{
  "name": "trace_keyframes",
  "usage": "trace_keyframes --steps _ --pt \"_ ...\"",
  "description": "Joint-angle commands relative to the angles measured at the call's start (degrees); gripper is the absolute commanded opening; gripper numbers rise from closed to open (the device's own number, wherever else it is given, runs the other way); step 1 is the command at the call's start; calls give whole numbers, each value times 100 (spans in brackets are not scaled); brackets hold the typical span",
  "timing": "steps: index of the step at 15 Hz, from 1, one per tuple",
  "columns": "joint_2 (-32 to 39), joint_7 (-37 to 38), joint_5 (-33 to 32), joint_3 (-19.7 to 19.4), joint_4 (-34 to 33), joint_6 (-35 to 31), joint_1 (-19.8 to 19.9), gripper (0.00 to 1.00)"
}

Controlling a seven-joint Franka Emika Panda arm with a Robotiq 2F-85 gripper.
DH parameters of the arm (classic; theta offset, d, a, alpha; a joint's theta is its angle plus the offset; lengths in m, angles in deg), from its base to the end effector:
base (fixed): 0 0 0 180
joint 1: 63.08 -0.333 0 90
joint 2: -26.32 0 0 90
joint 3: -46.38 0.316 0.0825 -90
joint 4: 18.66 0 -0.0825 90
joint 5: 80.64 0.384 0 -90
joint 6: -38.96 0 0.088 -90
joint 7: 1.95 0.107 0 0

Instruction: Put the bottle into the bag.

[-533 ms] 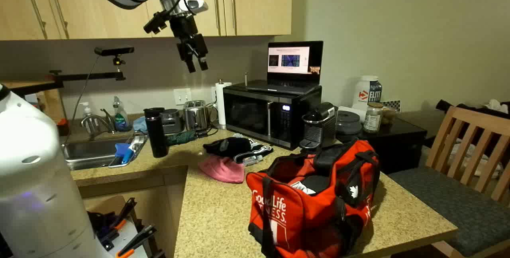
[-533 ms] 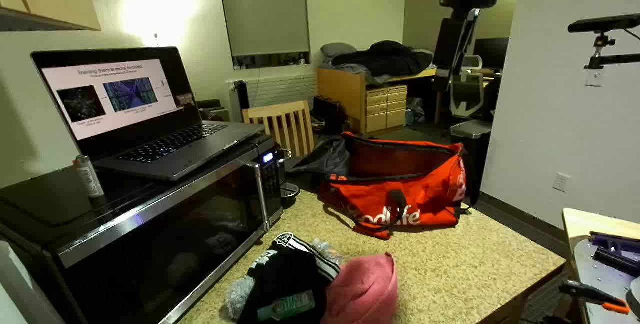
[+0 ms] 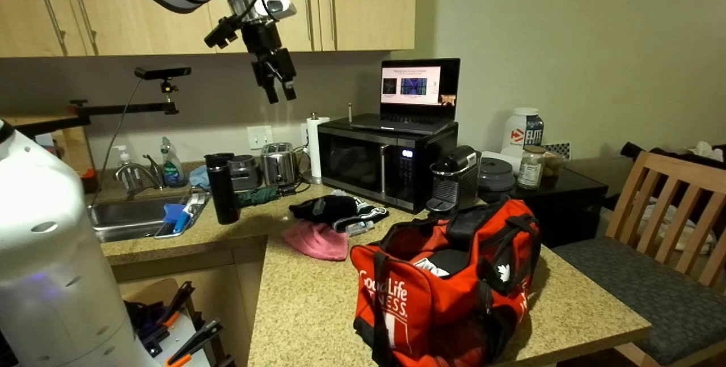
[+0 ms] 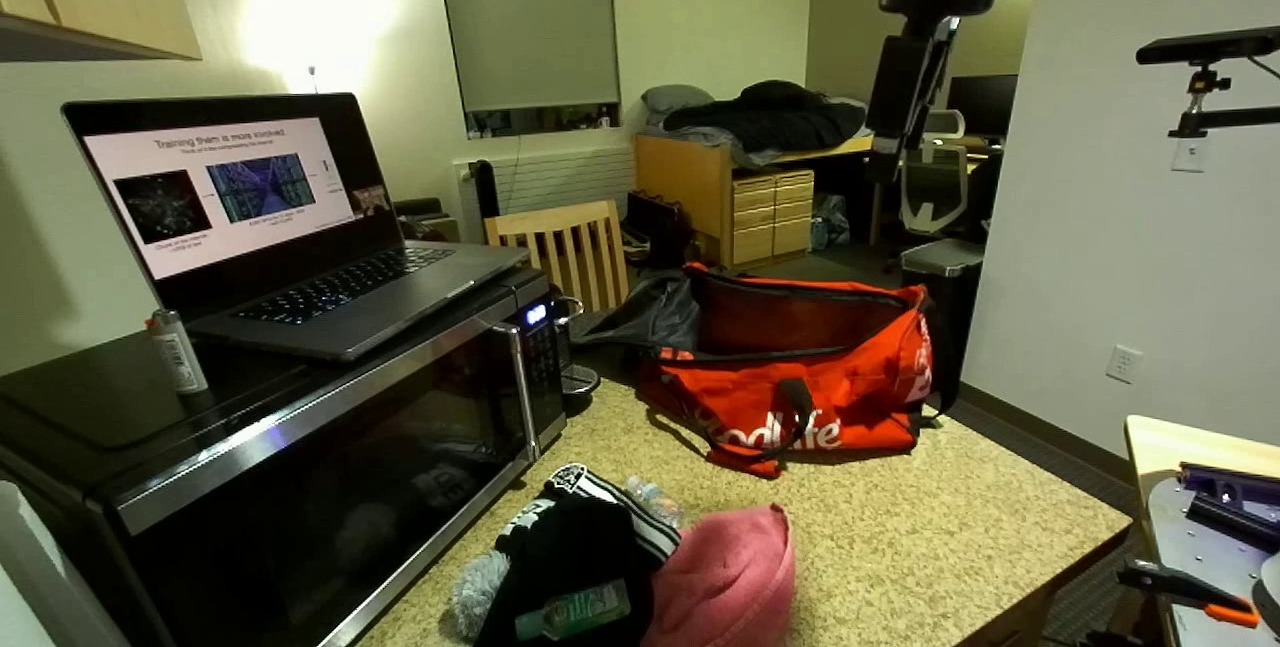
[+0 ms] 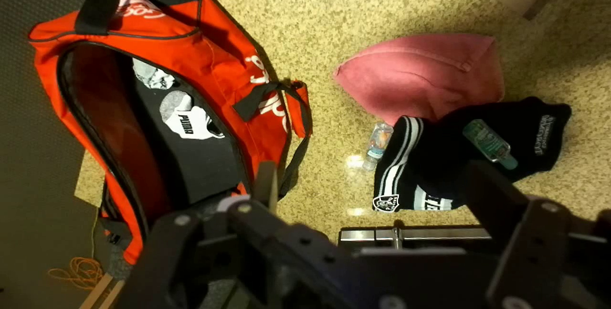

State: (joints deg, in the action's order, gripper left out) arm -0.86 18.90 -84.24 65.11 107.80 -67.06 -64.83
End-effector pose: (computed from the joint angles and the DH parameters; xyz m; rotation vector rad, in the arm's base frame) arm 0.3950 0.1634 0.5645 2.9680 -0.0280 0.2375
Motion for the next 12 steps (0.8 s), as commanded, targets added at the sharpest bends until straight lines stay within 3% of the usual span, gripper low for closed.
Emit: trace_keyframes --steps 1,12 --pt "32 66 -75 -133 -15 17 -169 100" --pt "325 12 -188 -205 -78 -153 -132 100"
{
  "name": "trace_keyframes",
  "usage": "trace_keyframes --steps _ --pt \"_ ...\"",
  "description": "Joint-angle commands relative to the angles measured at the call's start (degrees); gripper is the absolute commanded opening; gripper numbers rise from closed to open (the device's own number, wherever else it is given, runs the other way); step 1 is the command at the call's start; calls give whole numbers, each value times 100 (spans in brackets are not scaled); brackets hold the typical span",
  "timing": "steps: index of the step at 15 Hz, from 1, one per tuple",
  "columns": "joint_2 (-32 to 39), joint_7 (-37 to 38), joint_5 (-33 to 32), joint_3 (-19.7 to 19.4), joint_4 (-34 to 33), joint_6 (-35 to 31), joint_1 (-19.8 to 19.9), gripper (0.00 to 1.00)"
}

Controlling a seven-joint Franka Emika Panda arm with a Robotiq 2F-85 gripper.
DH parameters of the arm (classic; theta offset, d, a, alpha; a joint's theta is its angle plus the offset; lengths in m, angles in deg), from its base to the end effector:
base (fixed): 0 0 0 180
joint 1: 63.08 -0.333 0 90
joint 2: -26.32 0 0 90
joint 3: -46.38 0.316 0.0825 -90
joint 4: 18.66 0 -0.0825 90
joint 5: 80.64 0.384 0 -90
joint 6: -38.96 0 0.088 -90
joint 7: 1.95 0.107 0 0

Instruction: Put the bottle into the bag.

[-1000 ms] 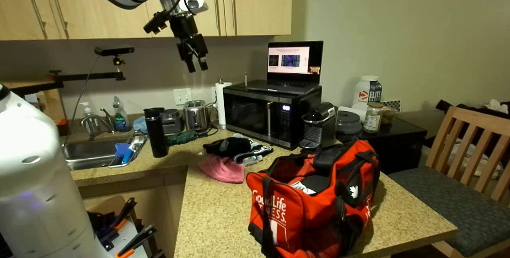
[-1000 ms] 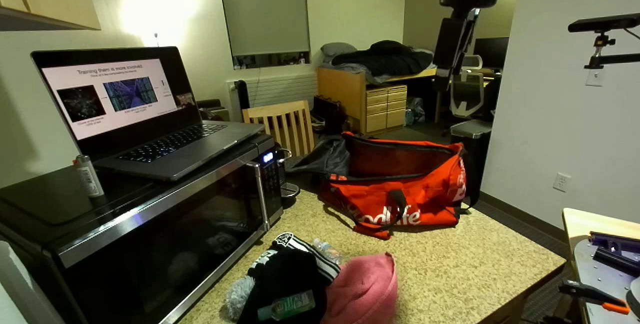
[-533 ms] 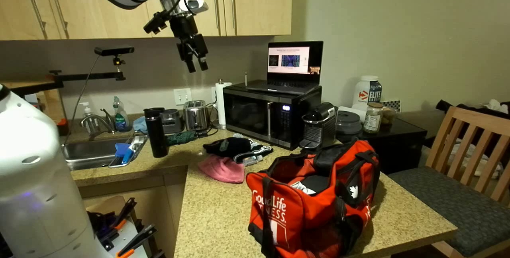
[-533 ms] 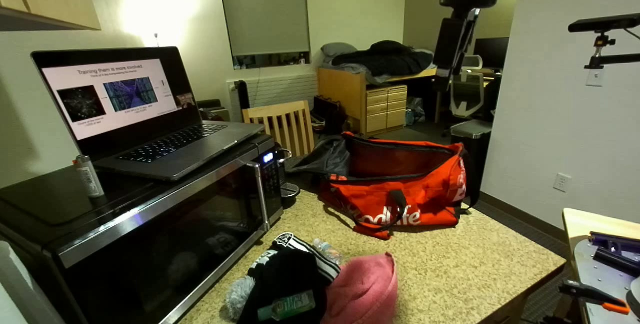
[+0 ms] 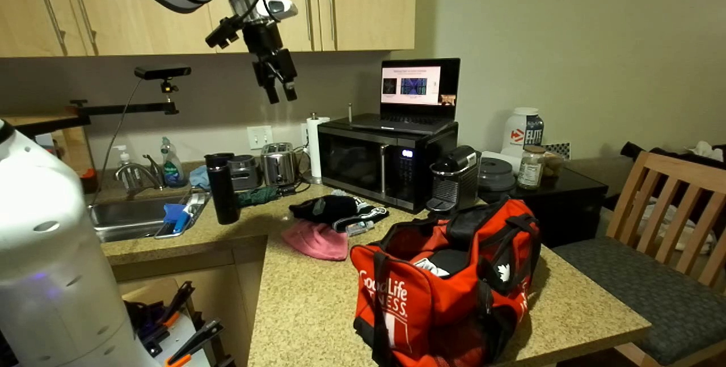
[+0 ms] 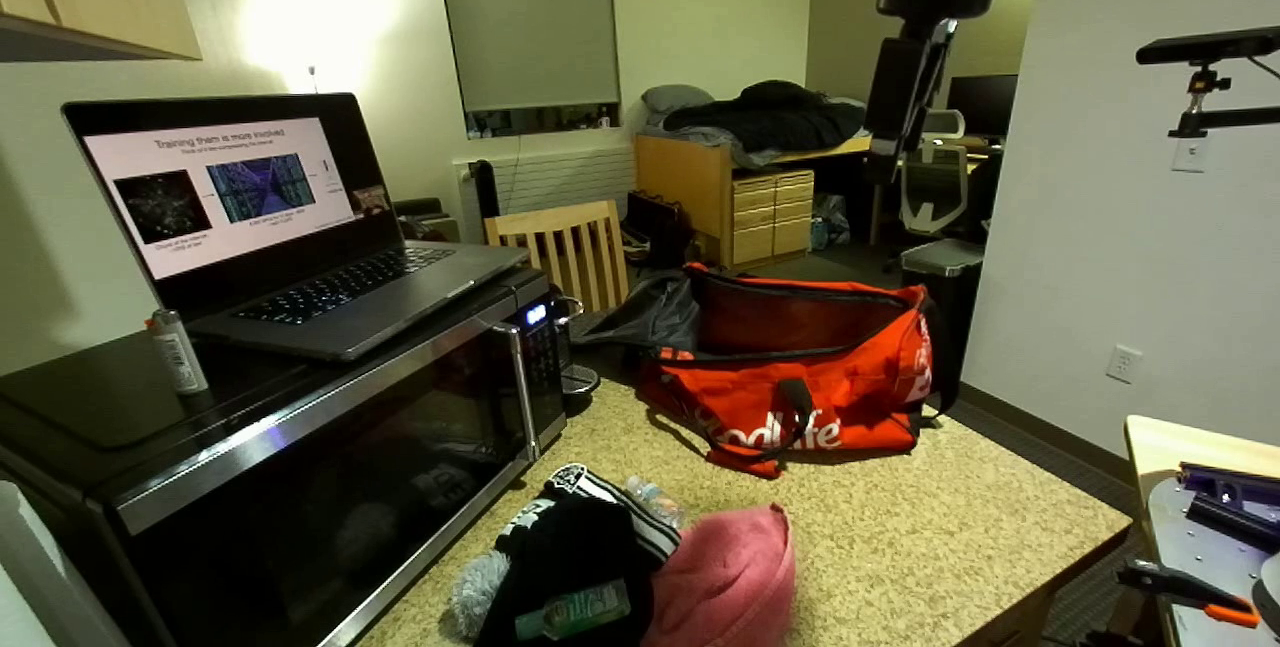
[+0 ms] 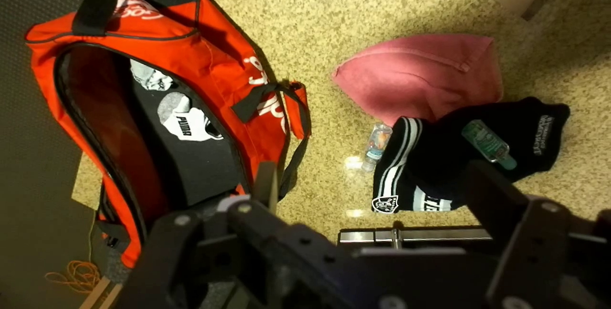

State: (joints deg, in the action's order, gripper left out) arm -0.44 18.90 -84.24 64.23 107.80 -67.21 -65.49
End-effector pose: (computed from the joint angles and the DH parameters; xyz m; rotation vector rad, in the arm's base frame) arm 0.3974 0.1611 0.5628 2.9759 -0.0307 0.2300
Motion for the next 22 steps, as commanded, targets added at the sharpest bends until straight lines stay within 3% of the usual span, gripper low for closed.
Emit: trace_keyframes --steps 1,10,22 --pt "355 -2 -212 -144 -83 -197 -57 100" --pt "1367 15 -549 -522 -289 -875 -24 100" --pt "2516 113 -703 -831 -1010 -1132 -126 100"
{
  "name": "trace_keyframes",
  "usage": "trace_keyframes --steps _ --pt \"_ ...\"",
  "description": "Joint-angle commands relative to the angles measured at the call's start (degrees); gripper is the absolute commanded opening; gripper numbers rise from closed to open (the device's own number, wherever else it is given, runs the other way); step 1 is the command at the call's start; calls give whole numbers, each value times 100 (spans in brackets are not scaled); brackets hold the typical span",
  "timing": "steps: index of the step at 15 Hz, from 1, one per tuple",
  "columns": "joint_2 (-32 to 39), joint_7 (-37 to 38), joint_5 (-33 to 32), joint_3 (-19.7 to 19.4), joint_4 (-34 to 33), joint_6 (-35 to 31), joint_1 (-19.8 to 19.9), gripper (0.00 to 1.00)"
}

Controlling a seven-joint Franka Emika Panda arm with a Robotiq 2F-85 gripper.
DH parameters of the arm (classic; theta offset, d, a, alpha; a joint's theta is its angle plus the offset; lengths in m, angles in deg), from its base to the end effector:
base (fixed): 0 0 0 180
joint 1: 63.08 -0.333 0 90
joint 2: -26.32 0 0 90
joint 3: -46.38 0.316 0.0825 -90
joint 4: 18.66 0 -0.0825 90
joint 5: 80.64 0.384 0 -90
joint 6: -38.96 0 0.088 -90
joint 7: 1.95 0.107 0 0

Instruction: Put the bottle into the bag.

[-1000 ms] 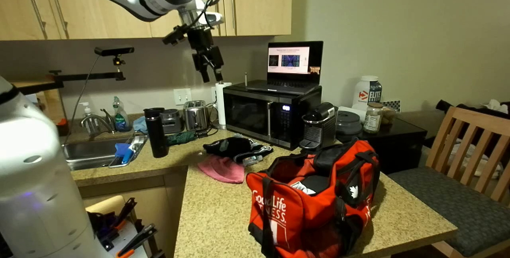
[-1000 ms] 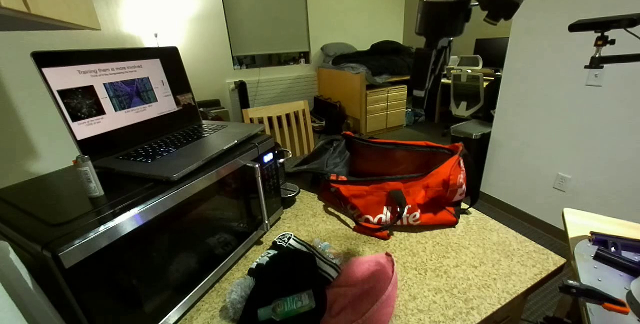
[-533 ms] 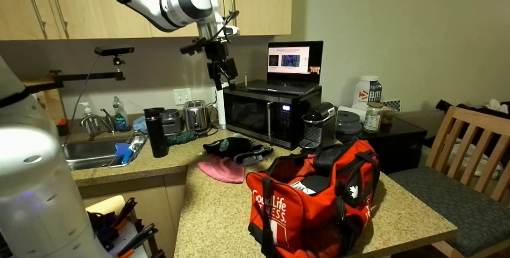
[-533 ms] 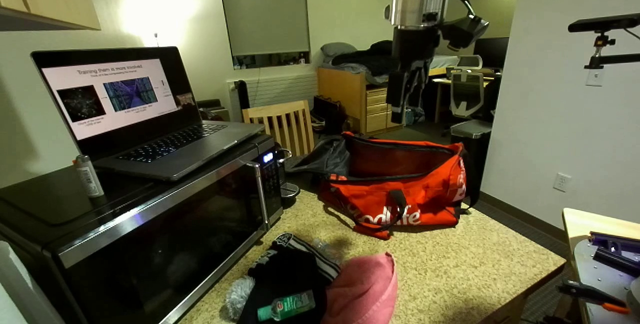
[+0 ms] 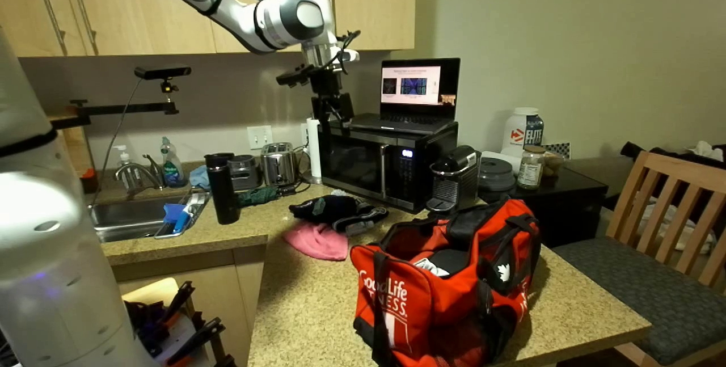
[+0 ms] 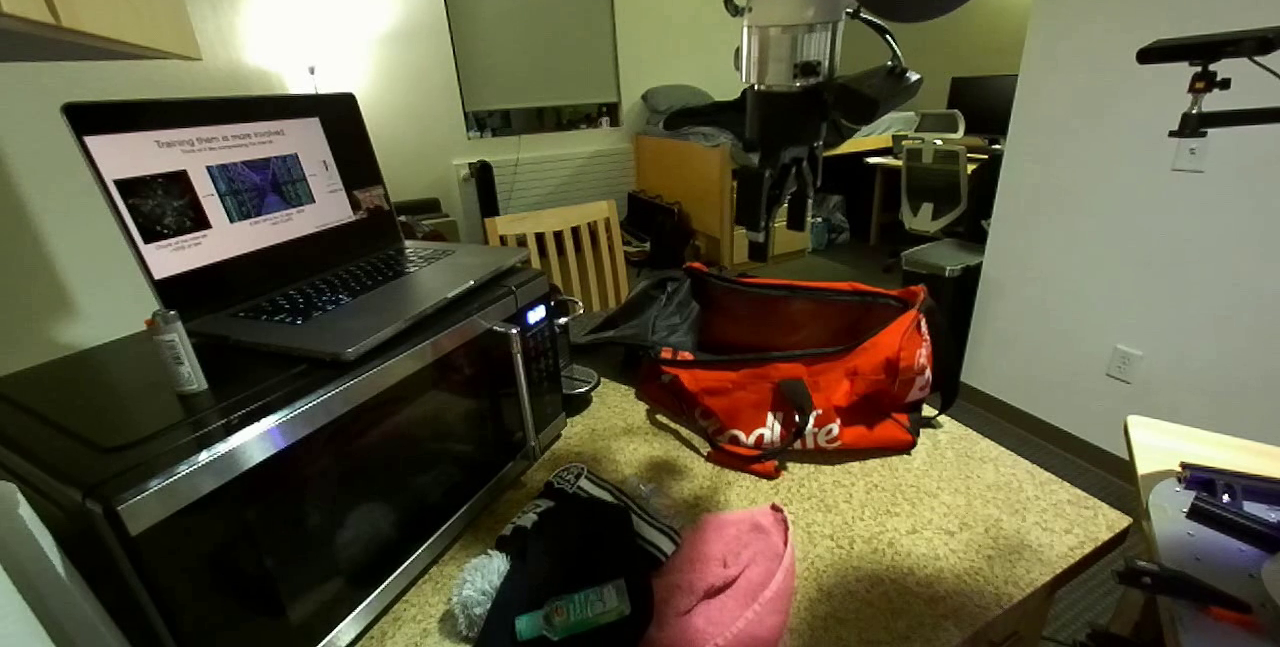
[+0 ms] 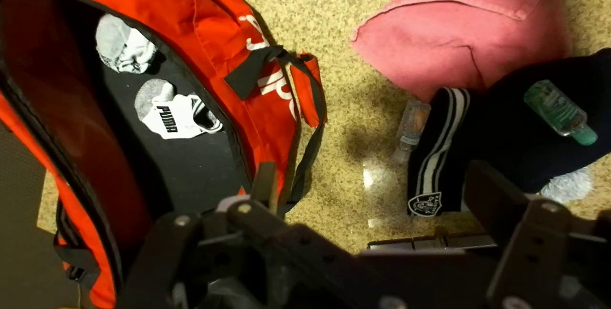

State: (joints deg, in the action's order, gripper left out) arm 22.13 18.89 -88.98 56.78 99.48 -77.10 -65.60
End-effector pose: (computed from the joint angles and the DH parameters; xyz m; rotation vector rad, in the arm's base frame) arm 0.5239 0.1132 0.4700 3.0086 -0.1155 0.1142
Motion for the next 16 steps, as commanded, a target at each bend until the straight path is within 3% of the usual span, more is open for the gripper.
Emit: trace_keyframes --steps 1,16 --pt "334 129 -282 -94 -225 -143 -131 100" --pt "1717 19 -331 -383 -662 -1002 -514 100"
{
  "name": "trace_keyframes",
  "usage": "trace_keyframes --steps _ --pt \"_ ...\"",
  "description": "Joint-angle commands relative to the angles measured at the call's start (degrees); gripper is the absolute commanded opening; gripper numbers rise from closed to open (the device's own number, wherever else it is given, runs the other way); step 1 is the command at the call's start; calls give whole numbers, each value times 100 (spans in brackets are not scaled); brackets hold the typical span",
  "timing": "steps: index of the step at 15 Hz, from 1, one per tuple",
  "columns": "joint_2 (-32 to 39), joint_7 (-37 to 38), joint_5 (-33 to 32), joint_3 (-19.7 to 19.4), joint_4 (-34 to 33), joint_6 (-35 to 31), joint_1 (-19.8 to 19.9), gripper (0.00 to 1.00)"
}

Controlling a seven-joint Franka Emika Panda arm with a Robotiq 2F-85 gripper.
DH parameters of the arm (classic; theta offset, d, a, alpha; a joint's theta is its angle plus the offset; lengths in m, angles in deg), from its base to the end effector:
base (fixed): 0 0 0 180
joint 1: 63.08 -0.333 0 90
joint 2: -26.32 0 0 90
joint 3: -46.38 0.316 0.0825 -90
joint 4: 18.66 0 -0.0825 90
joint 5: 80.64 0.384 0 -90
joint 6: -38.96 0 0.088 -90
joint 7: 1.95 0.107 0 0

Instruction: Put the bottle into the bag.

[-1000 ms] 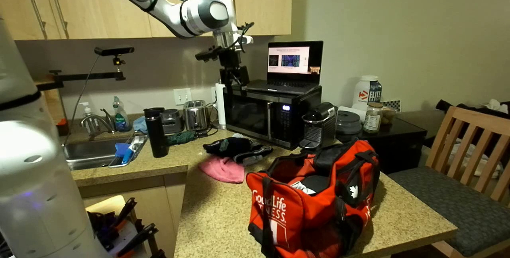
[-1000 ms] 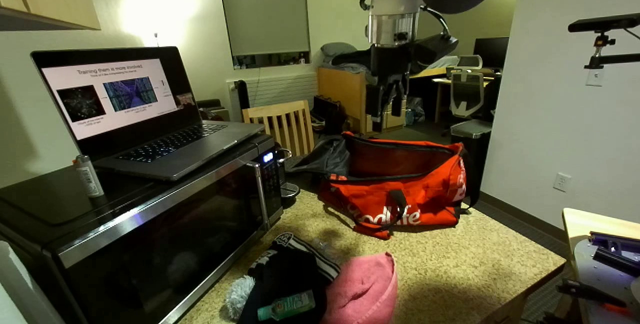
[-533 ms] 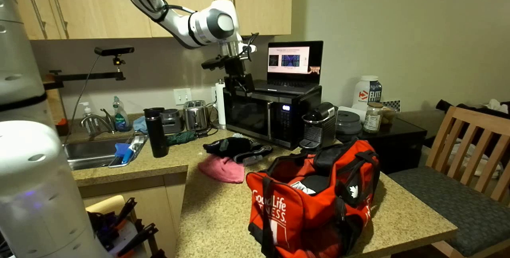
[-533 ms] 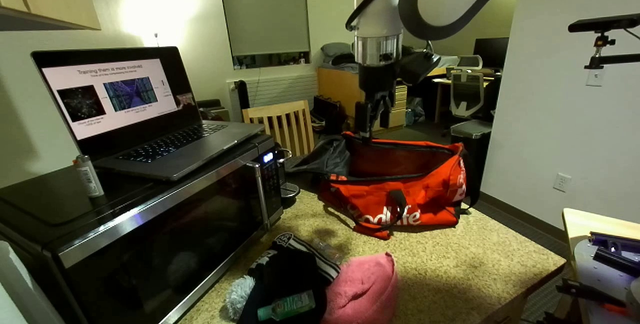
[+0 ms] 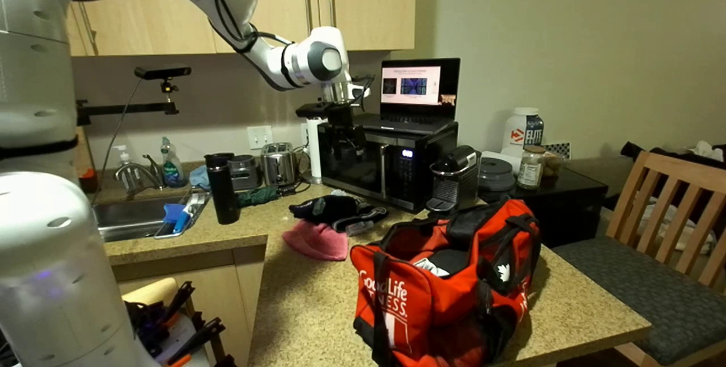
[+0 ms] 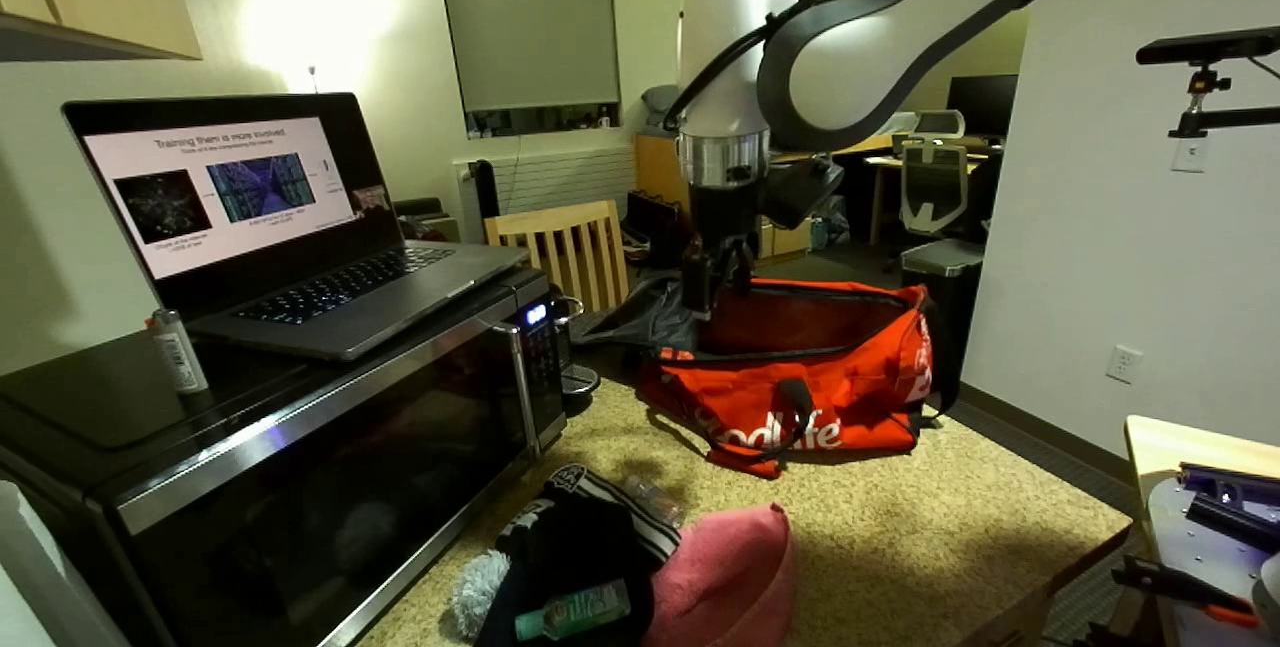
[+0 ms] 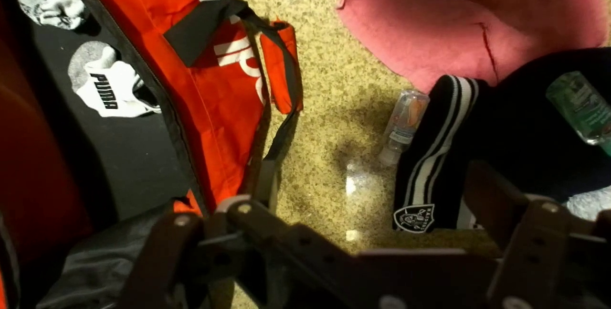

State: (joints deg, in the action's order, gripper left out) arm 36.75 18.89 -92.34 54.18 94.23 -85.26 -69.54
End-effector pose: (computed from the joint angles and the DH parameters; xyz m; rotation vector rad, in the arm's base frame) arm 0.5788 0.1363 0.3827 3.0073 -0.0056 0.0926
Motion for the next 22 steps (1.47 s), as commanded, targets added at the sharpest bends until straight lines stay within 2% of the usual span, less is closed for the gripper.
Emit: trace_keyframes --steps 1,14,22 --pt "345 19 10 -145 -173 -222 -141 100" --pt "1336 260 -59 -428 -757 -620 -604 100" --pt "1568 273 -114 -655 -673 -634 -769 100"
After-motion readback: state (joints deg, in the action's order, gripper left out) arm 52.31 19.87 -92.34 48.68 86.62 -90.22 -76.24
